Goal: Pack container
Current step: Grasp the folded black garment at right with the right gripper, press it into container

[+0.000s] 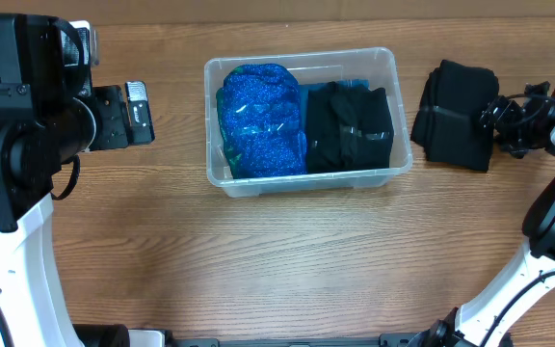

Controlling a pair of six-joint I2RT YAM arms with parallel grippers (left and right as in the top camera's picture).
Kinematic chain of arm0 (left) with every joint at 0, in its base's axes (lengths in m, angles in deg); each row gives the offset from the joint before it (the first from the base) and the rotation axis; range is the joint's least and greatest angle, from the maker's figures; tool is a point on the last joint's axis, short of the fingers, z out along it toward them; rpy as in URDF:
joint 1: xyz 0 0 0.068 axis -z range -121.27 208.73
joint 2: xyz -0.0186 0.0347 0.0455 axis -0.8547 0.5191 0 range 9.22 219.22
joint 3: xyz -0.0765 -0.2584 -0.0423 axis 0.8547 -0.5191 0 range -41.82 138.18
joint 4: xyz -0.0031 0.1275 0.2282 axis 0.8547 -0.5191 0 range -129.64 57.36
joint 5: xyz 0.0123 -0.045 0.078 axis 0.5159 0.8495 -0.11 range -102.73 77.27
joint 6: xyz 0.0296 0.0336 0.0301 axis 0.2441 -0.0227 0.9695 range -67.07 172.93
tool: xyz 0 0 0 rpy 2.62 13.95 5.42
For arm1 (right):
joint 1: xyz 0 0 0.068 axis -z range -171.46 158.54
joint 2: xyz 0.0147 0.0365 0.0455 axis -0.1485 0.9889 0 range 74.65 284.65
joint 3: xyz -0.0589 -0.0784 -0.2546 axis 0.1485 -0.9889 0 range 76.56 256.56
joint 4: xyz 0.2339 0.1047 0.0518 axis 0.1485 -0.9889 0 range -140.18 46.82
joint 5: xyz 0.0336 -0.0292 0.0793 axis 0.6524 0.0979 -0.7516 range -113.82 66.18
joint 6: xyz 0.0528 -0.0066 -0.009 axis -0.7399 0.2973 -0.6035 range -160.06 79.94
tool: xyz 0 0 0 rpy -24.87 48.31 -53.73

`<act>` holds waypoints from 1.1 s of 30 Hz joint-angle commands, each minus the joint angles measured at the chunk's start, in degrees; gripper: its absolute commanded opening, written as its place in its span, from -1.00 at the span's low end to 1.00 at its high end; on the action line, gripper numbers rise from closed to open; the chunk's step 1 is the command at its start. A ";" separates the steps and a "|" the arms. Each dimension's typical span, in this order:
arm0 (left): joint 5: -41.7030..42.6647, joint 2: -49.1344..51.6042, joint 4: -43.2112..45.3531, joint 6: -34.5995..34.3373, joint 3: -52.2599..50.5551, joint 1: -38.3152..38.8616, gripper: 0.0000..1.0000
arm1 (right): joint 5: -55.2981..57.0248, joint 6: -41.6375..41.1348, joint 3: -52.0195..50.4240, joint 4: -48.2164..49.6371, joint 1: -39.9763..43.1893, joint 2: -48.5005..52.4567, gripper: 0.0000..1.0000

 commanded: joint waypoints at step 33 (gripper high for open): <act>-0.50 0.20 0.09 -0.22 0.17 0.02 1.00 | 20.92 -17.97 0.00 -15.23 -38.62 -25.86 0.09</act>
